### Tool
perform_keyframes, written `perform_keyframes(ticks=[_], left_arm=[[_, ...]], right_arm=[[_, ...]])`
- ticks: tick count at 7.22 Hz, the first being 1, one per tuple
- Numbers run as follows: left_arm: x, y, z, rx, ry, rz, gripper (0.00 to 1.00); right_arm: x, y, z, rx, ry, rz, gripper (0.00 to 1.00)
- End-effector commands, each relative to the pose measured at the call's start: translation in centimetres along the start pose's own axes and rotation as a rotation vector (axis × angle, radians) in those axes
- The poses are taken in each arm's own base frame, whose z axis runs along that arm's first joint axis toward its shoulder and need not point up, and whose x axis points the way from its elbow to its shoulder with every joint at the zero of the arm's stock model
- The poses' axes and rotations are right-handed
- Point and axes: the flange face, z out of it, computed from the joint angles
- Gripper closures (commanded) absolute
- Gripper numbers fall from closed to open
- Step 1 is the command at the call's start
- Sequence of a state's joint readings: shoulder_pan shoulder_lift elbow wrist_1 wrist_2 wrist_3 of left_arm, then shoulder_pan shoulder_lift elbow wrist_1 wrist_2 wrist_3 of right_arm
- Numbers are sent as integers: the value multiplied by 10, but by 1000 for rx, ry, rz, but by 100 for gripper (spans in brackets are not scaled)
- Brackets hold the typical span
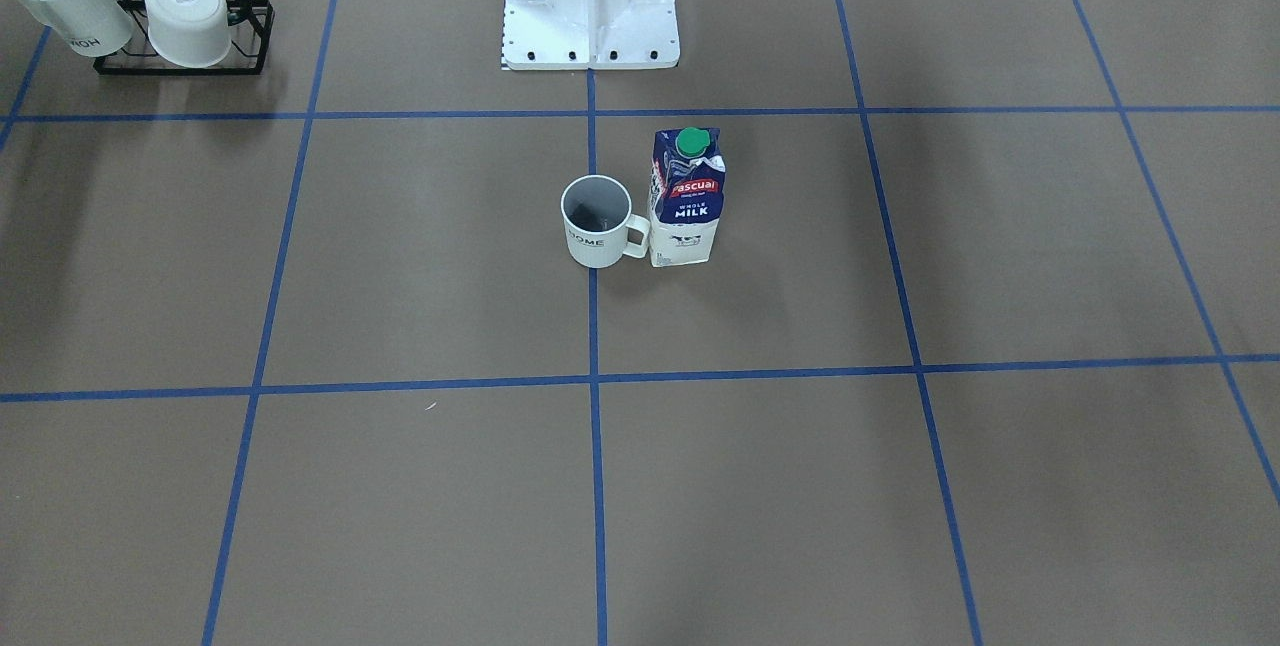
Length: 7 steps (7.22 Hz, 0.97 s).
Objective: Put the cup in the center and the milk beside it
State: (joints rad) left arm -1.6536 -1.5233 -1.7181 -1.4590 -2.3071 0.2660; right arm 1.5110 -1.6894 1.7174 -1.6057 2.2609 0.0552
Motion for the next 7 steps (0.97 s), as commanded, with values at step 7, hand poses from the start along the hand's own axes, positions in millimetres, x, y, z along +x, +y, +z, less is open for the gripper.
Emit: perform_keyframes(ticks=[7], left_arm=[[-2, 7, 5, -10, 3, -8, 2]], right_arm=[[4, 5, 4, -9, -1, 6, 0]])
